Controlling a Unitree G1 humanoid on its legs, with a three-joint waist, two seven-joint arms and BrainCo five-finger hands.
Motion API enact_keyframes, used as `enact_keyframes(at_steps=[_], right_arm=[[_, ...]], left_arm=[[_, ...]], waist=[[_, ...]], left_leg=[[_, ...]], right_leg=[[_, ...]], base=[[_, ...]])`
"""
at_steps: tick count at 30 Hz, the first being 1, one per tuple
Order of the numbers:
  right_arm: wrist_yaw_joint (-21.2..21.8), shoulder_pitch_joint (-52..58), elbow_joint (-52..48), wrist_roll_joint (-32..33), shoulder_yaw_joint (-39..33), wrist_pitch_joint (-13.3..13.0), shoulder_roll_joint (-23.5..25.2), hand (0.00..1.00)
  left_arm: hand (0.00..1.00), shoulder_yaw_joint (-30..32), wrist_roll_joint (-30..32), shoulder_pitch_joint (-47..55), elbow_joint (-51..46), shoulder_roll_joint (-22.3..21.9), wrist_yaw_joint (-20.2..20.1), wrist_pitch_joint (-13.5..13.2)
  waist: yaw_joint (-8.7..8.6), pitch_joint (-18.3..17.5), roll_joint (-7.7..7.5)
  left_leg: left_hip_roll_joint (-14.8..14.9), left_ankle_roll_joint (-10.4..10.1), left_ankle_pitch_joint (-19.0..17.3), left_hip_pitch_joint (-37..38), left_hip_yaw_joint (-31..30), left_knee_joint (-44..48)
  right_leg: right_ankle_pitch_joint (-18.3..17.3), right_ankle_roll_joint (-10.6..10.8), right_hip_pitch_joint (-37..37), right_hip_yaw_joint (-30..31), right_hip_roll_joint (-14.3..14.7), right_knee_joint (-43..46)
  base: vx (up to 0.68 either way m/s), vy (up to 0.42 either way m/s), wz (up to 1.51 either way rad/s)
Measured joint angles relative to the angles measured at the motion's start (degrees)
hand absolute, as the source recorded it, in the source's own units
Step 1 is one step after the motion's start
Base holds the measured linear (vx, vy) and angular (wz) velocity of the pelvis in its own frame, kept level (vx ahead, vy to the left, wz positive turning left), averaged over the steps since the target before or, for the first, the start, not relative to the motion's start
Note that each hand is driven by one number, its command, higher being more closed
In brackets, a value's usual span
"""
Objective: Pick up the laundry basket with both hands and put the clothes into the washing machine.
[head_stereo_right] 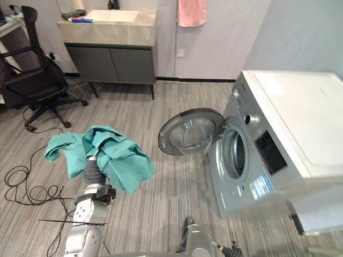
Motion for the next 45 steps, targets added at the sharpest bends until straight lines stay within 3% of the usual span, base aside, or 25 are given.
enact_keyframes(at_steps=[1, 2, 3, 4, 5, 7, 9, 12, 14, 15, 16, 19, 20, 22, 23, 31, 32, 33, 35, 37, 39, 40, 42, 43, 45], right_arm=[[0.0, 0.0, -0.1, -0.1, 0.1, 0.0, -0.5, 0.00], [0.0, 0.1, -0.5, -0.1, 0.6, 0.0, -1.4, 0.00], [0.0, 0.3, -1.9, -0.1, 1.4, 0.0, -2.8, 0.00], [-0.2, 0.0, -2.9, 0.0, 2.2, -0.1, -3.4, 0.00], [-0.5, -0.1, -3.5, -0.1, 2.5, -0.1, -3.3, 0.00], [-0.7, -0.9, -5.0, -0.1, 3.2, -0.1, -2.5, 0.00], [-0.7, -1.8, -5.5, -0.1, 4.0, -0.1, -2.3, 0.00], [-0.6, -2.9, -5.3, -0.2, 6.5, -0.1, -2.0, 0.00], [-0.5, -3.1, -5.2, -0.2, 8.0, -0.2, -1.6, 0.00], [-0.5, -3.1, -5.3, -0.3, 9.0, -0.2, -1.9, 0.00], [-0.5, -3.3, -5.2, -0.5, 10.0, -0.3, -2.4, 0.00], [0.4, -3.0, -4.1, -1.4, 15.7, -1.3, -1.2, 0.00], [0.7, -3.1, -3.5, -1.6, 16.5, -1.4, -0.7, 0.00], [1.0, -2.9, -3.2, -2.1, 16.6, -2.3, -0.7, 0.00], [1.2, -2.9, -3.2, -2.1, 16.4, -2.6, -1.1, 0.00], [1.9, -3.3, -2.9, -0.1, 15.1, -4.2, -0.8, 0.00], [1.9, -4.3, -2.7, -0.1, 15.1, -3.9, -1.2, 0.00], [1.9, -6.2, -1.9, -0.1, 15.0, -3.4, -2.0, 0.00], [1.9, -8.5, -0.9, -0.2, 15.0, -2.5, -2.2, 0.00], [1.8, -8.6, -0.1, -0.2, 15.1, -2.2, -2.6, 0.00], [1.8, -8.8, -0.4, -0.7, 14.5, -2.3, -3.0, 0.00], [1.6, -9.4, 0.8, -0.7, 13.7, -2.4, -3.4, 0.00], [1.7, -10.9, 3.3, -0.7, 13.5, -2.4, -4.5, 0.00], [1.7, -10.8, 2.9, -0.3, 12.4, -2.5, -4.6, 0.00], [1.7, -11.0, 3.2, -0.2, 10.9, -2.5, -5.6, 0.00]], left_arm=[[1.00, 0.1, 0.0, 0.0, 0.0, -0.4, 0.0, 0.1], [1.00, 0.5, -0.1, 0.5, -0.5, -1.6, 0.1, 0.1], [1.00, 1.2, -0.1, 0.9, -0.9, -2.5, 0.1, 0.0], [1.00, 1.9, -0.1, 1.1, -0.8, -2.3, 0.1, 0.0], [1.00, 2.3, -0.1, 1.1, -0.8, -2.3, 0.1, 0.0], [1.00, 2.9, -0.1, 1.1, -1.0, -2.6, 0.1, 0.1], [1.00, 3.5, -0.1, 1.3, -1.1, -2.5, 0.2, 0.1], [1.00, 5.3, -0.1, 1.3, -1.1, -2.5, 0.3, 0.1], [1.00, 6.7, -0.1, 1.8, -1.1, -2.5, 0.4, 0.1], [1.00, 7.2, -0.1, 2.4, -1.2, -2.6, 0.5, 0.0], [1.00, 7.7, -0.1, 3.1, -1.4, -3.1, 0.5, -0.1], [1.00, 11.6, -0.1, 4.4, -3.2, -3.1, 1.8, -0.2], [1.00, 12.3, -0.1, 4.7, -3.5, -3.1, 2.1, -0.4], [1.00, 11.9, -0.1, 5.4, -3.7, -3.2, 2.9, -0.5], [1.00, 11.5, -0.1, 5.3, -4.5, -3.2, 2.9, -0.5], [1.00, 11.5, -0.2, 3.0, -4.9, -2.0, 2.9, -2.7], [1.00, 12.0, -0.1, 2.5, -4.9, -1.9, 2.9, -2.8], [1.00, 12.4, -0.2, 2.0, -4.9, -2.3, 2.9, -2.9], [1.00, 12.9, -0.2, 1.6, -4.7, -2.2, 3.0, -2.9], [1.00, 14.1, -0.3, 2.5, -4.5, -3.2, 3.2, -2.6], [1.00, 14.7, -0.4, 2.2, -4.5, -3.2, 3.5, -2.4], [1.00, 14.6, -0.2, 2.0, -4.5, -3.0, 3.1, -2.4], [1.00, 16.3, -0.1, 2.2, -3.4, -3.3, 2.8, -2.5], [1.00, 17.7, -0.1, 2.0, -2.0, -3.3, 2.8, -2.4], [1.00, 18.0, -0.1, 1.6, 0.5, -2.9, 2.9, -1.8]], waist=[[-0.20, -0.1, 0.25], [0.46, -0.1, 2.09], [1.97, -0.2, 4.40], [2.93, -0.2, 4.81], [3.13, -0.5, 5.15], [3.38, -0.5, 3.96], [4.14, -0.7, 3.47], [5.15, -0.7, 2.90], [4.95, -0.7, 2.99], [5.10, -1.0, 3.92], [5.18, -1.4, 5.48], [5.12, -1.7, 0.12], [5.39, -1.6, -1.13], [5.27, -1.9, -1.17], [4.74, -2.0, -0.44], [3.87, -1.2, -0.45], [4.30, -0.7, 0.29], [4.95, -0.2, 0.89], [6.19, 0.9, 0.72], [6.49, 1.0, 0.64], [5.90, 1.5, 1.14], [5.90, 1.7, 1.81], [7.25, 1.7, 3.46], [6.63, 1.9, 3.19], [5.75, 2.4, 4.23]], left_leg=[[2.3, 0.6, -0.2, -2.1, 1.1, 7.0], [6.6, 1.4, 0.4, -6.3, 2.6, 18.7], [11.8, 4.0, 4.2, -10.4, 4.2, 31.1], [15.6, 4.2, 6.1, -13.2, 5.0, 39.5], [16.9, 4.6, 5.7, -14.3, 5.2, 41.4], [18.6, 4.6, 3.3, -16.9, 5.8, 41.1], [17.9, 3.3, 1.0, -18.6, 3.6, 36.2], [14.6, 3.3, 0.1, -19.0, -1.5, 21.9], [12.6, 2.3, 1.1, -17.7, -6.4, 10.7], [12.5, 1.7, 5.0, -15.9, -9.1, 4.8], [13.5, -3.6, 7.2, -14.6, -11.2, 3.5], [10.8, -4.0, 3.2, -13.6, -6.6, 8.4], [9.4, -4.0, 3.2, -14.2, -9.6, 10.7], [8.1, -4.8, 1.3, -15.0, -13.7, 11.5], [8.4, -3.1, -0.9, -15.0, -12.7, 10.3], [10.0, -2.4, -2.0, -15.7, 1.2, 10.2], [12.1, -2.0, -2.4, -15.8, 5.0, 11.0], [14.8, -1.4, -2.9, -15.7, 9.8, 11.8], [17.4, -0.7, -3.5, -13.4, 16.7, 12.7], [18.5, -1.1, -4.3, -8.9, 21.9, 12.7], [18.9, -1.7, -4.8, -7.2, 22.0, 12.7], [18.8, -1.0, -5.2, -7.5, 20.7, 11.2], [18.0, -0.3, -5.7, -7.6, 17.7, 6.8], [16.7, -0.5, -5.6, -7.3, 16.6, 6.2], [16.4, -0.8, -4.1, -6.3, 14.6, 4.6]], right_leg=[[-0.8, 0.2, 1.7, -1.0, 0.8, -0.1], [-1.8, -0.2, 3.7, -1.5, 3.1, -1.1], [-3.4, -1.6, 6.2, -0.5, 5.8, -1.9], [-4.6, -2.6, 7.9, 1.4, 7.5, -2.5], [-4.9, -2.9, 8.9, 2.2, 8.1, -3.2], [-5.0, -3.1, 12.2, 5.8, 8.0, -6.2], [-5.0, -3.1, 13.9, 10.3, 7.7, -8.2], [-5.4, -2.3, 14.4, 16.5, 6.8, -8.7], [-7.0, 0.5, 14.1, 20.4, 6.4, -6.7], [-8.5, 2.9, 13.4, 21.8, 7.2, -4.8], [-10.0, 4.5, 12.6, 23.5, 8.4, -2.9], [-12.3, 6.5, 11.0, 27.1, 6.1, 1.0], [-12.1, 7.0, 10.7, 28.6, 5.6, 0.9], [-11.5, 7.7, 9.3, 30.4, 5.0, 0.1], [-11.0, 8.3, 8.1, 30.7, 5.3, -0.3], [-2.9, 10.3, 1.9, 41.2, 6.7, -5.9], [-0.5, 7.2, 0.0, 39.4, 7.3, -7.6], [0.3, 2.1, -2.3, 32.0, 6.4, -7.0], [-0.9, -0.2, -6.4, 11.9, 2.1, 1.6], [-8.5, -3.1, -2.8, -9.8, -5.2, 9.5], [-8.8, -1.8, -1.8, -12.8, -4.6, 9.5], [-8.2, -1.1, -2.1, -10.5, -1.2, 7.0], [-7.2, -1.5, -1.7, -10.2, 1.9, 2.3], [-7.8, -1.0, -1.4, -9.9, 0.5, 3.9], [-7.9, -1.7, -0.2, -9.9, 2.4, 2.5]], base=[[0.49, -0.231, 0.39], [0.50, -0.181, -0.30], [0.62, -0.155, -0.81], [0.53, -0.079, -0.88], [0.50, -0.089, -0.83], [0.39, -0.080, -0.72], [0.38, 0.042, -1.10], [0.23, 0.204, -1.10], [0.17, 0.329, -1.01], [0.10, 0.285, -0.96], [0.11, 0.347, -1.07], [0.05, 0.260, -0.88], [0.00, 0.192, -0.76], [-0.06, 0.104, -0.67], [-0.08, 0.139, -0.52], [-0.09, 0.090, -0.93], [-0.06, 0.000, -1.90], [-0.06, -0.013, -2.18], [-0.03, -0.053, -1.84], [0.07, -0.114, -1.47], [0.06, -0.126, -0.87], [0.01, -0.096, -0.68], [-0.02, -0.083, -1.11], [0.02, -0.065, -0.89], [0.13, -0.099, -0.25]])
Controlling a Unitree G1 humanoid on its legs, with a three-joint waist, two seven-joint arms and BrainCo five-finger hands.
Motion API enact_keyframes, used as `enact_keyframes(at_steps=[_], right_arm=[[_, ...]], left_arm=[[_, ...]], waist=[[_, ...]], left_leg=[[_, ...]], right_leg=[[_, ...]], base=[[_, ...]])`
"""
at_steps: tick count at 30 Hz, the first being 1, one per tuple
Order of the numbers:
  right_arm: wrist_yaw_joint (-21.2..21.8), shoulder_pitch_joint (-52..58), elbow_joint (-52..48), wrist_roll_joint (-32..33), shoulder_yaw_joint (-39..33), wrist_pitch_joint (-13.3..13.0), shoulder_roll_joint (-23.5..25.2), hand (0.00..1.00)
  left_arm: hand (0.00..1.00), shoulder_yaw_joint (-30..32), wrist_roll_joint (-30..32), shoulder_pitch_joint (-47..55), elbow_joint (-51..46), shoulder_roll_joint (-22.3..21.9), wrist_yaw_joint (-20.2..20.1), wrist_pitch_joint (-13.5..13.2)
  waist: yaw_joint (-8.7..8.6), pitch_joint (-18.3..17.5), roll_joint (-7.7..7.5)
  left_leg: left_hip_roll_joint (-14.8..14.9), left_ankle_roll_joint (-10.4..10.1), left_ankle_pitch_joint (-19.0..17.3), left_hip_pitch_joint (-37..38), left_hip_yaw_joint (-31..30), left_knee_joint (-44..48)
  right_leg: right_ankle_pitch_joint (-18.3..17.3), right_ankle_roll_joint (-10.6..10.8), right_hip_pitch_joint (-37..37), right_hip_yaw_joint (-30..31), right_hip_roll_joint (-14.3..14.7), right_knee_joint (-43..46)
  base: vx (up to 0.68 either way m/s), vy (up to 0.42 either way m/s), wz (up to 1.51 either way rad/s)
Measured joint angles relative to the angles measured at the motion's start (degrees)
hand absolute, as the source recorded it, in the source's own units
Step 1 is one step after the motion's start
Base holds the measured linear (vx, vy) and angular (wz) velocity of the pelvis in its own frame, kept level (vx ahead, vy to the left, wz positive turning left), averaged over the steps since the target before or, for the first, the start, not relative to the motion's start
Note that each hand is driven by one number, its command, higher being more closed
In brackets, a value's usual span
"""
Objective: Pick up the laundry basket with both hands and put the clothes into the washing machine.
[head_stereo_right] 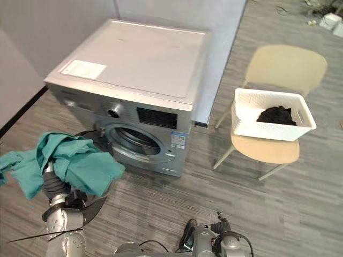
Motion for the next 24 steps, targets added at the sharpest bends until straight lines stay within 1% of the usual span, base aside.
enact_keyframes(at_steps=[1, 2, 5, 6, 7, 9, 12, 13, 14, 15, 16, 17, 18, 19, 20, 22, 23, 24], right_arm=[[-0.1, -0.1, 0.7, 0.0, -1.1, 0.0, -0.5, 0.00], [-0.1, 0.0, 1.1, -0.1, -1.5, -0.1, -0.7, 0.00], [-1.0, 0.6, 4.5, -0.5, -3.6, 0.3, -1.7, 0.00], [-1.0, 1.0, 4.5, -0.5, -3.6, 0.2, -1.8, 0.00], [-1.0, 1.4, 4.5, -0.5, -3.6, 0.2, -2.1, 0.00], [-1.0, 1.7, 4.5, -0.8, -3.6, 0.2, -2.4, 0.00], [-0.9, 2.1, 4.5, -1.9, -3.5, 0.2, -2.8, 0.00], [-0.8, 2.1, 4.5, -2.2, -3.6, 0.2, -2.8, 0.00], [-0.7, 2.2, 4.5, -2.3, -3.6, 0.2, -2.8, 0.00], [-0.6, 2.3, 4.5, -2.5, -3.6, 0.2, -2.8, 0.00], [-0.4, 2.2, 4.5, -2.5, -3.5, 0.2, -2.7, 0.00], [-0.3, 2.3, 4.5, -2.6, -3.4, 0.2, -2.6, 0.00], [-0.1, 2.3, 4.5, -2.6, -3.5, 0.2, -3.1, 0.00], [0.0, 2.0, 4.6, -2.6, -3.5, 0.3, -3.6, 0.00], [0.2, 1.6, 4.4, -2.7, -3.1, 0.2, -3.1, 0.00], [0.4, 1.5, 4.5, -2.7, -2.9, 0.2, -1.6, 0.00], [0.4, 1.5, 4.6, -2.7, -2.9, 0.2, -1.0, 0.00], [0.4, 1.6, 4.6, -2.7, -2.9, 0.2, -0.4, 0.00]], left_arm=[[1.00, -0.1, 0.0, -0.1, 0.1, 0.1, -0.1, 0.4], [1.00, -0.1, 0.0, -0.3, 0.1, 0.1, -0.1, 0.4], [1.00, -0.1, 0.1, -1.4, 0.3, 0.0, -0.1, 0.4], [1.00, 0.0, 0.1, -1.4, 0.3, 0.0, -0.1, 0.4], [1.00, 0.0, 0.1, -1.3, 0.6, 0.0, -0.1, 0.4], [1.00, 0.0, 0.1, -1.1, 1.5, 0.0, -0.1, 0.4], [1.00, 0.0, 0.1, -1.0, 1.8, 0.1, -0.1, 0.4], [1.00, 0.0, 0.2, -1.0, 1.9, 0.1, -0.1, 0.4], [1.00, 0.0, 0.2, -1.0, 1.9, 0.1, -0.1, 0.4], [1.00, 0.0, 0.2, -0.9, 2.1, 0.1, -0.1, 0.4], [1.00, -0.1, 0.2, -0.3, 2.2, 0.2, -0.2, 0.4], [1.00, -0.5, 0.3, 0.1, 2.8, 0.2, -0.3, 0.4], [1.00, -0.9, 0.3, 0.4, 3.1, 0.3, -0.3, 0.4], [1.00, -1.1, 0.4, 0.9, 3.4, 0.6, -0.2, 0.4], [1.00, -1.1, 0.5, 0.9, 3.5, 1.1, -0.2, 0.4], [1.00, -1.4, 0.8, 1.1, 3.5, 2.6, -0.2, 0.4], [1.00, -1.5, 0.9, 1.4, 3.5, 3.0, -0.2, 0.5], [1.00, -1.5, 1.1, 1.8, 3.5, 3.1, -0.2, 0.5]], waist=[[-1.00, 0.0, -0.02], [-1.16, 0.0, 0.01], [-1.03, -0.1, 0.18], [-1.02, -0.1, 0.18], [-1.05, -0.2, 0.31], [-0.98, -0.8, 0.88], [-1.02, -1.9, 1.57], [-0.96, -2.1, 1.69], [-0.96, -2.1, 1.69], [-0.86, -2.2, 1.60], [-0.69, -2.1, 0.73], [-0.72, -2.4, 0.57], [-1.01, -3.1, 1.83], [-0.57, -3.9, 2.57], [-0.65, -3.9, 2.10], [-0.57, -3.9, 0.44], [-0.60, -4.1, -0.13], [-0.58, -4.1, -0.51]], left_leg=[[-0.3, -0.5, 1.8, 0.6, -1.6, -1.6], [-0.6, -0.8, 2.6, 1.1, -2.1, -2.2], [-1.7, -2.0, 7.0, 2.6, -4.0, -3.6], [-2.1, -1.9, 7.8, 2.7, -4.3, -3.6], [-2.7, -2.2, 9.4, 2.7, -4.7, -3.3], [-3.4, -2.6, 10.7, 2.6, -5.9, -2.7], [-4.6, -2.7, 10.8, 2.8, -7.1, -3.6], [-5.1, -2.7, 10.8, 3.0, -7.1, -3.9], [-5.3, -2.7, 10.8, 3.0, -7.1, -3.5], [-5.7, -2.7, 10.8, 2.8, -7.2, -2.3], [-5.9, -2.4, 9.7, 1.7, -7.6, 0.2], [-6.4, -1.1, 7.7, 1.9, -7.2, -2.6], [-6.3, -0.5, 9.5, 2.0, -7.0, -8.2], [-7.1, -0.7, 9.0, 3.5, -7.2, -10.4], [-7.8, -0.7, 9.0, 3.4, -7.1, -11.0], [-9.1, -0.6, 9.0, 2.7, -7.2, -11.0], [-9.4, -0.4, 8.9, 2.9, -7.2, -10.9], [-9.8, -0.2, 8.7, 2.9, -7.2, -10.9]], right_leg=[[0.2, -0.1, 0.9, -0.3, 0.4, -1.0], [0.2, -0.1, 1.4, -0.4, 0.6, -1.7], [1.4, 0.1, 4.7, -0.6, 0.7, -5.3], [1.8, 0.3, 5.4, -0.4, 0.7, -6.4], [3.1, 0.6, 6.7, -0.1, 0.7, -8.9], [5.2, 1.2, 8.8, 0.3, 0.7, -13.0], [7.0, 2.4, 10.1, 0.3, 0.7, -16.2], [8.5, 2.5, 11.0, 0.3, 0.6, -18.3], [9.1, 2.5, 11.7, 0.4, 0.5, -19.3], [10.1, 2.8, 12.7, 0.4, 0.3, -20.7], [10.7, 3.6, 13.9, 0.6, -1.1, -22.1], [11.4, 4.1, 14.2, 0.8, -1.6, -22.6], [12.0, 4.8, 14.4, 0.7, -1.1, -23.3], [13.3, 5.7, 14.6, 1.8, -0.6, -24.7], [14.3, 6.2, 14.6, 1.9, -1.2, -25.5], [15.4, 6.0, 14.5, 2.0, -2.2, -26.7], [15.7, 6.3, 14.5, 2.1, -2.5, -26.9], [15.9, 6.2, 14.5, 2.3, -2.7, -27.1]], base=[[0.17, -0.115, 0.02], [0.23, -0.105, 0.08], [0.15, -0.026, 0.07], [0.10, 0.034, -0.01], [0.08, 0.061, -0.05], [0.07, 0.096, -0.06], [0.04, 0.152, 0.02], [0.02, 0.164, 0.04], [0.01, 0.175, 0.08], [0.00, 0.190, 0.12], [-0.03, 0.227, 0.11], [-0.05, 0.199, 0.15], [-0.05, 0.201, -0.07], [-0.04, 0.207, -0.08], [-0.05, 0.206, -0.10], [-0.07, 0.159, 0.13], [-0.06, 0.112, 0.09], [-0.06, 0.081, 0.00]])
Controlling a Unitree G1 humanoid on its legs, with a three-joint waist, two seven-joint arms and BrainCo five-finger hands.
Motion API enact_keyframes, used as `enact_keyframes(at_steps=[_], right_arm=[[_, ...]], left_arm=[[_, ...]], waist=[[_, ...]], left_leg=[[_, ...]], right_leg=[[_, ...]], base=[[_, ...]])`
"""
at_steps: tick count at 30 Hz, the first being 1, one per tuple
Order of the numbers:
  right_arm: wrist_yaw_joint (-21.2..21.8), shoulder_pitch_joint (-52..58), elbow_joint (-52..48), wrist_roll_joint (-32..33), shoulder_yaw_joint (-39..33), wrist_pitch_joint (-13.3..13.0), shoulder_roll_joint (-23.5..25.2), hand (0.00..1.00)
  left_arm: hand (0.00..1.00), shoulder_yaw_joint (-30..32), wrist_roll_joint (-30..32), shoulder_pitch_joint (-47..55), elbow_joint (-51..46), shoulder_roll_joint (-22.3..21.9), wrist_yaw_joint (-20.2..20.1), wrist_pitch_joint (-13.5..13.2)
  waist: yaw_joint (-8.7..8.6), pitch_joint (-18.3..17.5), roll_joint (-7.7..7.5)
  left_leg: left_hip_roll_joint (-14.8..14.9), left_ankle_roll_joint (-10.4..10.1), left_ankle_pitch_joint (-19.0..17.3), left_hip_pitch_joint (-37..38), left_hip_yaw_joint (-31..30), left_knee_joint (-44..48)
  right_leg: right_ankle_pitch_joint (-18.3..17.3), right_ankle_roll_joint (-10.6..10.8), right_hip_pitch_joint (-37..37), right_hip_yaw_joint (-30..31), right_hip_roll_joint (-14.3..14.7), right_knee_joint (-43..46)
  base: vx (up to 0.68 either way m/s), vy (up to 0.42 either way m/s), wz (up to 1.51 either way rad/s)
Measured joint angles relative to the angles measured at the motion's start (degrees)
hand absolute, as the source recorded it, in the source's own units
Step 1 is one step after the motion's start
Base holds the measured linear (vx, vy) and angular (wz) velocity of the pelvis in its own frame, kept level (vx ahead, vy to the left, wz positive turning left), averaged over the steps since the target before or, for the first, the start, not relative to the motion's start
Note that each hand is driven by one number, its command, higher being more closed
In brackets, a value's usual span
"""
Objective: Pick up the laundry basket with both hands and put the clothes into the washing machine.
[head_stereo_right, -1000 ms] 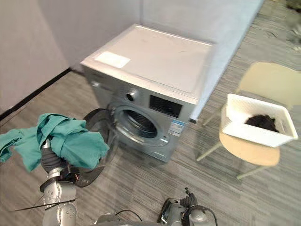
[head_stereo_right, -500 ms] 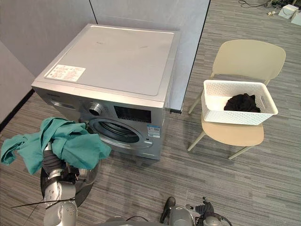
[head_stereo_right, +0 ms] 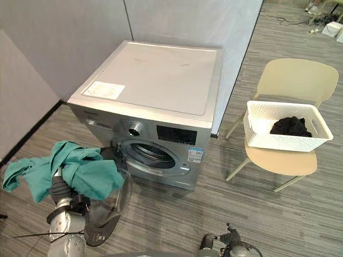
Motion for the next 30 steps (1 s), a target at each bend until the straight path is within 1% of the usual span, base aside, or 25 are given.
enact_keyframes(at_steps=[2, 5, 6, 7, 8, 9, 10, 11, 12, 13, 14, 15, 16, 17, 18, 19, 20, 21, 22, 23, 24, 25, 27, 28, 30], right_arm=[[0.1, 0.1, 0.0, 0.0, 0.0, 0.0, 0.0, 0.00], [0.1, 0.0, -0.1, 0.0, 0.1, 0.0, -0.8, 0.00], [0.1, -0.1, -0.1, 0.0, 0.6, -0.1, -1.4, 0.00], [0.1, -0.4, -0.1, 0.0, 1.0, 0.0, -1.9, 0.00], [0.1, -0.5, -0.1, 0.1, 1.6, 0.0, -2.2, 0.00], [0.1, -0.3, -0.1, 0.1, 2.1, 0.0, -3.0, 0.00], [0.0, 0.1, -0.1, 0.1, 2.1, 0.0, -3.1, 0.00], [0.0, 0.3, -0.4, 0.1, 2.0, 0.0, -3.4, 0.00], [-0.1, 0.4, -0.9, 0.1, 2.0, 0.0, -3.5, 0.00], [-0.1, 0.5, -2.2, 0.2, 2.2, 0.0, -3.2, 0.00], [-0.1, 0.6, -3.0, 0.2, 2.2, 0.0, -2.9, 0.00], [0.0, 0.4, -3.8, 0.2, 2.2, 0.0, -2.1, 0.00], [0.1, 1.0, -4.5, 0.2, 2.4, 0.0, -1.6, 0.00], [0.3, 1.0, -4.7, 0.2, 2.5, 0.0, -1.5, 0.00], [0.7, 1.9, -4.9, 0.2, 2.7, 0.0, -1.0, 0.00], [1.1, 2.6, -4.8, 0.2, 2.6, 0.0, -0.9, 0.00], [1.1, 2.8, -4.8, 0.2, 2.6, 0.0, -0.8, 0.00], [1.2, 3.1, -4.8, 0.5, 2.2, -0.1, -0.8, 0.00], [1.2, 3.6, -4.6, 0.5, 2.0, -0.1, -1.1, 0.00], [1.3, 3.7, -4.6, 0.5, 2.0, -0.2, -1.2, 0.00], [1.3, 3.6, -4.3, 0.5, 1.6, -0.2, -1.4, 0.00], [1.3, 3.5, -3.8, 0.5, 1.0, -0.2, -1.8, 0.00], [1.3, 3.2, -2.7, 0.5, 1.0, -0.1, -2.1, 0.00], [1.3, 3.0, -2.3, 0.5, 1.1, 0.0, -2.2, 0.00], [1.3, 2.4, -2.3, 0.6, 1.3, 0.0, -2.2, 0.00]], left_arm=[[1.00, 0.0, 0.3, 0.1, 0.0, -0.1, 0.0, 0.0], [1.00, -0.4, 0.3, 0.0, 0.0, -0.4, -0.1, 0.0], [1.00, -0.4, 0.3, -0.4, -0.1, -1.0, -0.2, 0.0], [1.00, -0.3, 0.3, -0.6, -0.1, -1.1, -0.2, 0.1], [1.00, -0.3, 0.3, -0.7, -0.1, -1.1, -0.1, 0.1], [1.00, -0.3, 0.4, -0.4, -0.1, -1.5, 0.1, 0.0], [1.00, -0.4, 0.3, -0.5, -0.1, -2.0, 0.1, 0.0], [1.00, -0.6, 0.3, -0.9, -0.2, -2.5, 0.1, 0.0], [1.00, -0.7, 0.4, -1.3, -0.3, -2.5, 0.0, 0.0], [1.00, -0.8, 0.5, -1.9, -0.8, -2.5, -0.1, 0.0], [1.00, -0.8, 0.6, -1.9, -1.1, -2.5, -0.1, 0.0], [1.00, -0.8, 0.9, -1.9, -1.6, -2.4, -0.1, 0.0], [1.00, -0.8, 1.0, -1.2, -1.9, -2.7, -0.1, 0.0], [1.00, -0.7, 1.0, -1.1, -1.9, -2.7, -0.1, 0.0], [1.00, -0.6, 1.0, -1.0, -1.9, -2.4, -0.1, 0.0], [1.00, -0.7, 1.0, -1.0, -1.9, -2.3, -0.1, 0.0], [1.00, -0.7, 1.0, -1.0, -1.9, -2.3, -0.1, 0.0], [1.00, -0.8, 1.0, -1.1, -1.9, -2.5, -0.1, 0.0], [1.00, -1.4, 1.1, -1.1, -1.9, -2.7, -0.1, 0.0], [1.00, -1.8, 1.1, -1.2, -1.9, -2.7, -0.2, 0.0], [1.00, -2.3, 1.2, -1.5, -1.9, -2.7, -0.4, 0.0], [1.00, -2.2, 1.2, -1.8, -1.9, -2.8, -0.6, 0.0], [1.00, -2.0, 1.2, -1.9, -1.9, -2.8, -0.6, 0.0], [1.00, -2.1, 1.2, -2.0, -1.8, -2.8, -0.6, 0.0], [1.00, -2.1, 1.2, -2.5, -1.7, -2.8, -0.5, 0.0]], waist=[[0.19, -0.3, -0.58], [-0.12, 0.2, 0.33], [-0.06, 0.6, 1.28], [0.18, 1.4, 1.53], [0.39, 2.5, 1.40], [0.72, 3.5, 1.00], [1.11, 3.4, 1.88], [1.11, 3.4, 2.42], [1.14, 3.5, 2.49], [1.21, 3.9, 1.82], [1.26, 4.2, 1.45], [1.17, 5.3, 0.01], [1.64, 5.3, -0.31], [1.71, 5.1, -0.89], [1.38, 4.4, -2.06], [1.32, 4.2, -2.45], [1.15, 4.1, -2.49], [0.84, 3.9, -2.33], [0.77, 3.2, -2.38], [0.75, 2.9, -2.01], [0.65, 2.6, -1.41], [0.47, 2.4, -1.01], [0.48, 2.1, -0.51], [0.45, 2.1, -0.44], [0.41, 1.9, -0.61]], left_leg=[[-0.3, 0.1, 0.0, -0.1, 0.0, 0.1], [0.1, 0.9, -1.0, -0.5, 0.0, 0.6], [1.0, 1.3, -3.0, -1.7, -0.3, 3.6], [1.3, 1.7, -3.8, -3.2, -1.5, 7.0], [1.0, 1.8, -3.8, -4.7, -4.7, 10.4], [0.4, 2.1, -4.8, -6.1, -10.4, 13.4], [0.4, 2.0, -5.9, -6.1, -13.5, 14.0], [0.7, 1.6, -7.6, -5.9, -14.0, 13.6], [0.8, 1.7, -8.0, -5.9, -13.3, 13.3], [1.0, 2.0, -9.1, -5.5, -10.7, 12.5], [1.4, 2.3, -10.2, -5.1, -9.4, 12.0], [1.4, 2.5, -10.5, -4.2, -6.8, 11.8], [1.8, 2.7, -10.6, -3.4, -4.6, 11.3], [1.8, 2.8, -10.7, -3.1, -3.5, 11.0], [1.6, 2.8, -10.7, -2.5, -2.3, 10.7], [1.6, 2.5, -10.5, -2.0, -1.3, 10.0], [1.6, 2.3, -10.3, -1.9, -1.1, 9.6], [1.5, 1.8, -9.7, -1.5, -0.5, 8.3], [1.3, 1.2, -8.8, -1.2, -0.3, 6.4], [1.2, 0.9, -8.2, -1.1, -0.4, 5.5], [0.8, 0.3, -6.8, -0.4, -0.9, 4.1], [0.7, -0.6, -5.4, 0.0, -1.0, 3.1], [0.8, -1.7, -4.0, 0.9, -1.5, 3.2], [0.8, -1.3, -3.0, 1.4, -1.9, 3.3], [0.7, -1.3, -1.9, 1.6, -2.4, 3.5]], right_leg=[[0.5, 0.2, 0.1, 0.4, -0.3, -0.3], [0.7, 0.5, -0.1, 0.8, 0.1, -0.3], [0.8, 0.6, -0.8, 1.3, 0.6, -0.2], [1.1, 0.4, -1.1, 2.3, 0.8, 0.0], [1.3, 0.2, -1.2, 3.3, 1.0, 0.3], [1.3, 0.2, -1.7, 4.8, 0.7, 1.3], [1.3, 0.2, -2.5, 5.9, 1.3, 2.2], [1.1, 0.3, -4.5, 7.2, 1.9, 4.3], [1.0, 0.3, -5.8, 8.1, 2.0, 5.7], [0.6, 0.3, -8.2, 9.2, 2.0, 8.1], [0.1, 0.0, -9.0, 9.3, 2.0, 8.8], [-1.4, -1.5, -9.7, 7.3, 0.9, 10.4], [-2.2, -2.6, -10.5, 3.5, -0.9, 12.5], [-2.5, -2.6, -11.1, 2.5, -2.0, 14.5], [-3.5, -2.0, -11.2, 2.3, -2.9, 17.1], [-3.6, -1.8, -11.2, 2.1, -3.2, 16.7], [-3.3, -2.0, -11.2, 1.9, -3.1, 16.2], [-2.4, -1.1, -11.2, 1.8, -2.8, 14.9], [-1.6, -1.4, -11.0, 1.4, -2.4, 13.4], [-1.4, -1.1, -11.1, 1.1, -2.3, 12.9], [-1.1, -0.9, -11.0, 0.8, -2.3, 12.2], [-1.0, -0.9, -10.6, 0.7, -2.2, 11.7], [-1.0, -0.9, -9.2, -0.1, -1.8, 11.3], [-1.3, -0.9, -8.0, -0.5, -1.7, 11.3], [-1.6, -0.9, -7.7, -0.5, -1.7, 11.3]], base=[[-0.09, 0.033, -0.08], [-0.09, -0.011, -0.07], [-0.07, 0.018, -0.22], [-0.07, 0.007, -0.35], [-0.13, -0.010, -0.52], [-0.15, -0.012, -0.62], [-0.17, 0.027, -0.71], [-0.12, 0.078, -0.61], [-0.14, 0.062, -0.64], [-0.14, 0.034, -0.56], [-0.22, 0.034, -0.72], [-0.24, 0.026, -0.90], [-0.21, 0.029, -0.93], [-0.12, -0.003, -0.87], [-0.03, -0.038, -0.64], [-0.02, -0.043, -0.50], [0.06, -0.055, -0.33], [0.09, -0.051, -0.17], [0.10, -0.058, -0.13], [0.13, -0.060, 0.02], [0.20, -0.067, 0.11], [0.20, -0.072, 0.11], [0.16, -0.084, 0.04], [0.11, -0.081, 0.05], [0.07, -0.087, 0.03]])
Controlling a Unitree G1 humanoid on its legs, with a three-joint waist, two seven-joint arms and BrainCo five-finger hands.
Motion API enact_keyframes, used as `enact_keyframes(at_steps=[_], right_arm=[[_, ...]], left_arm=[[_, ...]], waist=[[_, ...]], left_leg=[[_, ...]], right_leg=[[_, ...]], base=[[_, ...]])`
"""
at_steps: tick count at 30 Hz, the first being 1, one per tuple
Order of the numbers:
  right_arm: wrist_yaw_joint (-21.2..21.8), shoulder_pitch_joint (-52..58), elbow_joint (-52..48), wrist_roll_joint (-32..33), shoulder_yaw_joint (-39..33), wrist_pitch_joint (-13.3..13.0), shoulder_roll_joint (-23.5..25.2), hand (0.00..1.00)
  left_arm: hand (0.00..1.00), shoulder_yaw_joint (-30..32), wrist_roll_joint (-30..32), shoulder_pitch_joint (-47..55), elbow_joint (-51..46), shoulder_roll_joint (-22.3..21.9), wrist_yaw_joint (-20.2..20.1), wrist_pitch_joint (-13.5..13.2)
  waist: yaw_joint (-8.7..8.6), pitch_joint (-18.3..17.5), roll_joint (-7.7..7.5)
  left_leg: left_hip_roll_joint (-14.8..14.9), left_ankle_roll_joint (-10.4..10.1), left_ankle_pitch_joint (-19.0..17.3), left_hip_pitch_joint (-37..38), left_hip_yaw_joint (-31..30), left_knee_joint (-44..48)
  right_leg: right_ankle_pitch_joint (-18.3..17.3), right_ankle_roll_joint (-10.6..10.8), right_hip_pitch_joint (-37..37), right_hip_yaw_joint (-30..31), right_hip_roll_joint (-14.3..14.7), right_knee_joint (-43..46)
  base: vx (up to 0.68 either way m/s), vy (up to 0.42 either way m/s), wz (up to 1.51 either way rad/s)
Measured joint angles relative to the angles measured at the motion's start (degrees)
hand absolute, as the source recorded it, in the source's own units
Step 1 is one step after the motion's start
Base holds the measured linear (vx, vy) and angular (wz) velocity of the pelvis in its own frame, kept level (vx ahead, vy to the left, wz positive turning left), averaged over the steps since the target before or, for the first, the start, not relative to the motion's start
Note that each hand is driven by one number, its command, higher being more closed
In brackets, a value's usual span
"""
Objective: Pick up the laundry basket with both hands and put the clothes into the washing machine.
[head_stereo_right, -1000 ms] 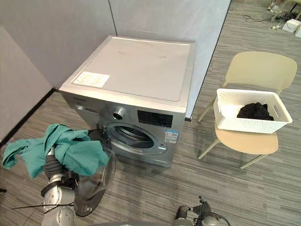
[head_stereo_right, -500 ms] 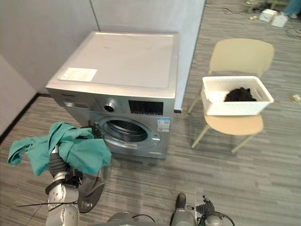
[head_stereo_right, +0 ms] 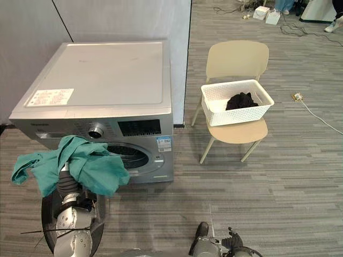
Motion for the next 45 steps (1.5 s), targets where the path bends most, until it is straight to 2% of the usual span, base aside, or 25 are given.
enact_keyframes(at_steps=[2, 6, 8, 9, 14, 17, 22, 24, 25, 29, 30, 31, 32, 33, 34, 35, 36, 37, 38, 39, 40, 41, 42, 43, 45], right_arm=[[0.0, -0.9, 0.5, 0.1, 0.2, 0.0, -0.2, 0.00], [-0.1, -2.2, 2.1, 0.5, 0.5, 0.0, -0.3, 0.00], [-0.2, -2.9, 2.2, 0.6, 0.5, 0.0, -0.4, 0.00], [-0.2, -3.3, 2.8, 0.6, 0.9, 0.0, -0.7, 0.00], [-0.2, -3.3, 2.9, 1.0, 0.9, 0.0, -0.7, 0.00], [-0.4, -3.4, 3.3, 2.9, 0.9, -0.1, -0.5, 0.00], [-1.8, -4.5, 4.4, 7.4, 0.8, -0.1, 0.8, 0.00], [-2.5, -4.7, 4.4, 9.1, 0.3, -0.5, 1.3, 0.00], [-3.5, -4.9, 4.4, 10.6, -2.5, -0.4, 0.9, 0.00], [-3.4, -4.1, 4.4, 10.6, -3.1, -0.1, 1.1, 0.00], [-3.4, -3.3, 3.7, 10.5, -3.2, 0.1, 1.3, 0.00], [-2.9, -3.8, 1.4, 10.4, -4.2, 0.0, 1.8, 0.00], [-2.3, -5.0, 0.2, 10.3, -5.8, 0.0, 1.8, 0.00], [-2.2, -4.8, -0.1, 10.3, -5.9, 0.0, 2.4, 0.00], [-1.5, -4.3, -0.3, 10.4, -5.5, 0.0, 3.6, 0.00], [-1.4, -4.1, -0.3, 10.4, -5.4, 0.0, 4.8, 0.00], [-1.4, -4.2, -0.3, 10.5, -4.9, -0.1, 5.9, 0.00], [-1.4, -4.3, -0.3, 10.6, -4.0, -0.2, 6.1, 0.00], [-1.4, -4.8, -0.3, 10.6, -2.5, -0.4, 6.4, 0.00], [-1.5, -5.1, -0.1, 10.6, -1.3, -0.7, 6.4, 0.00], [-1.6, -5.9, 0.4, 10.7, -0.6, -1.1, 5.8, 0.00], [-1.7, -6.3, 0.9, 10.7, -0.2, -1.4, 5.3, 0.00], [-1.7, -6.8, 2.3, 10.7, 0.4, -1.6, 4.5, 0.00], [-1.7, -7.1, 3.0, 10.7, 0.5, -1.7, 4.1, 0.00], [-1.7, -7.1, 4.5, 10.7, 0.3, -1.7, 4.1, 0.00]], left_arm=[[1.00, 0.0, 0.0, -0.4, 0.3, 0.1, 0.2, 0.0], [1.00, 1.2, -0.2, -0.3, 2.4, 0.4, 0.6, 0.0], [1.00, 1.9, -0.2, -0.3, 2.5, 0.5, 0.8, 0.0], [1.00, 1.8, -0.2, -0.5, 4.6, 2.5, 0.8, 0.1], [1.00, 1.8, -0.2, -0.5, 4.6, 2.6, 0.8, 0.1], [1.00, 1.9, -0.2, -0.5, 4.5, 2.6, 0.8, 0.1], [1.00, 2.2, -0.1, -0.2, 3.2, 2.6, 0.8, 0.2], [1.00, 2.4, 0.0, -0.2, 1.4, 2.5, 0.8, 0.3], [1.00, 2.0, 0.1, -0.1, 1.0, 0.8, 0.9, 1.1], [1.00, 1.6, 0.1, 0.1, 1.0, 0.2, 0.9, 1.2], [1.00, 1.1, 0.1, 0.1, 0.9, 0.5, 1.0, 1.2], [1.00, 0.2, 0.1, 0.0, 0.6, 0.0, 1.0, 1.3], [1.00, -2.0, 0.2, -0.1, 0.3, 0.0, 0.3, 1.5], [1.00, -2.6, 0.2, 0.3, 0.2, 0.4, -0.1, 1.5], [1.00, -3.6, 0.2, 1.0, -0.4, 0.4, -1.0, 1.5], [1.00, -4.6, 0.2, 2.0, -0.6, 0.3, -1.2, 1.5], [1.00, -5.1, 0.1, 3.3, -0.6, 0.1, -1.7, 1.6], [1.00, -5.3, 0.1, 4.2, -0.6, 0.0, -2.0, 1.6], [1.00, -6.1, 0.1, 5.7, -0.6, -0.7, -2.1, 2.1], [1.00, -6.7, 0.1, 6.8, -0.2, -0.9, -2.1, 2.4], [1.00, -8.0, 0.1, 6.7, 1.4, -0.8, -2.2, 2.7], [1.00, -8.9, 0.1, 6.8, 2.3, -0.8, -2.2, 2.9], [1.00, -11.1, 0.1, 6.7, 3.6, -0.8, -2.5, 3.4], [1.00, -13.2, 0.2, 6.0, 4.4, -0.6, -3.3, 3.6], [1.00, -15.6, 0.5, 4.9, 5.5, 0.0, -3.7, 3.7]], waist=[[-0.23, 0.0, 0.20], [-0.26, -1.4, 0.26], [-0.32, -1.4, 0.35], [-0.70, -2.2, 2.00], [-0.70, -2.2, 1.91], [-0.65, -1.9, 1.23], [-0.14, -0.5, -1.44], [0.81, 0.7, -1.97], [2.29, 3.3, -0.56], [2.39, 3.6, -0.75], [2.40, 4.1, -2.54], [2.97, 4.2, -2.76], [2.83, 5.8, -0.69], [2.48, 6.0, -1.15], [2.40, 5.3, -2.56], [2.52, 4.8, -3.00], [2.63, 3.9, -4.32], [2.79, 3.3, -4.84], [3.97, 1.8, -5.38], [5.15, 0.6, -5.22], [5.49, 0.2, -4.20], [5.42, 0.2, -2.96], [5.30, 0.2, -1.02], [5.14, 0.4, -0.01], [4.17, 0.5, 0.30]], left_leg=[[0.2, 0.0, 0.0, 0.3, -0.5, -0.5], [0.8, 0.0, 0.0, 0.9, -0.6, -0.6], [0.9, 0.0, -0.1, 0.9, -0.7, -0.8], [0.1, 1.0, -3.6, 2.1, -1.9, -4.4], [0.1, 1.0, -3.6, 2.1, -1.9, -4.4], [0.2, 1.0, -3.6, 0.7, -2.5, -3.1], [0.7, 1.0, -3.8, -2.9, -3.2, 0.4], [2.3, 0.7, -6.0, -5.2, -3.9, 5.0], [3.2, 1.9, -9.8, -6.5, -4.1, 10.2], [0.5, 2.4, -10.0, -6.5, -4.2, 10.6], [-1.9, 4.1, -9.2, -7.0, -3.7, 11.7], [-4.1, 9.2, -5.7, -7.9, -3.5, 10.2], [-3.4, 9.8, -6.3, -6.5, -2.9, 9.5], [-3.8, 9.8, -6.3, -5.8, -2.5, 9.1], [-5.1, 9.9, -6.4, -4.9, -2.4, 8.0], [-6.0, 9.9, -6.4, -4.6, -2.4, 7.5], [-6.8, 9.9, -6.4, -5.1, -2.0, 7.4], [-7.2, 9.9, -6.4, -5.9, -1.6, 7.4], [-7.4, 10.0, -6.4, -8.0, -0.3, 7.4], [-7.1, 10.0, -6.2, -9.9, 0.7, 7.7], [-6.1, 10.0, -5.5, -10.9, 0.4, 7.8], [-5.9, 9.9, -4.6, -11.3, -0.2, 7.4], [-5.6, 9.2, -2.5, -11.5, -1.2, 5.7], [-5.8, 8.0, -0.8, -11.9, -1.9, 5.0], [-6.0, 5.1, 1.0, -12.2, -1.1, 4.9]], right_leg=[[0.5, 0.0, 1.8, -0.2, 0.6, -3.1], [4.8, -0.5, 6.2, -0.1, 3.2, -12.4], [5.2, -0.4, 6.5, -0.1, 3.3, -13.2], [6.2, -0.5, 5.9, -0.6, 3.3, -13.6], [6.2, -0.5, 5.8, -0.6, 3.3, -13.6], [6.6, -0.1, 5.3, -1.1, 3.0, -13.5], [7.1, -0.3, 3.2, -1.6, 3.0, -13.2], [7.3, -0.7, 2.8, -1.8, 4.0, -13.2], [5.4, -0.3, 1.6, -1.6, 3.3, -7.2], [4.1, 0.4, 0.1, -1.5, -0.4, -3.2], [3.8, -0.2, -1.6, -0.3, -2.7, -0.8], [3.5, 0.8, -3.0, 1.6, -4.0, 0.7], [-6.6, 0.8, -7.7, 2.3, -4.4, 23.0], [-10.6, 0.5, -8.4, 2.9, -4.7, 31.0], [-15.4, 1.9, -7.3, 3.4, -3.8, 39.7], [-18.7, 2.4, -5.2, 4.2, -2.4, 40.8], [-22.7, 2.9, -3.0, 6.6, -0.5, 38.7], [-24.5, 2.6, -2.4, 7.7, -0.1, 36.6], [-26.6, 1.0, -2.1, 9.1, 0.8, 31.8], [-27.3, -0.2, -1.9, 9.6, 2.1, 25.8], [-25.0, -0.7, -1.6, 9.2, 3.4, 22.4], [-23.4, -0.8, -0.6, 8.7, 4.3, 19.3], [-20.3, -0.9, 1.4, 7.4, 5.3, 13.9], [-18.3, -1.0, 2.9, 6.0, 5.5, 10.2], [-16.9, -1.2, 4.7, 3.8, 4.8, 7.9]], base=[[0.04, -0.073, 0.08], [-0.01, -0.034, -0.05], [-0.01, 0.001, -0.02], [0.00, 0.000, 0.00], [0.00, 0.000, 0.00], [0.00, -0.004, 0.08], [-0.02, -0.028, 0.04], [-0.09, 0.054, -0.06], [-0.20, 0.136, -0.14], [-0.12, 0.119, 0.07], [-0.12, 0.182, -0.03], [-0.14, 0.188, -0.17], [-0.13, 0.114, -0.12], [-0.10, 0.079, 0.11], [-0.07, 0.032, 0.28], [-0.08, 0.041, 0.22], [-0.03, 0.017, 0.06], [-0.07, 0.010, -0.13], [-0.07, -0.001, -0.35], [-0.05, -0.023, -0.41], [-0.02, -0.022, -0.23], [-0.01, 0.001, 0.10], [-0.03, 0.039, 0.38], [-0.02, 0.036, 0.46], [-0.02, 0.003, 0.67]])
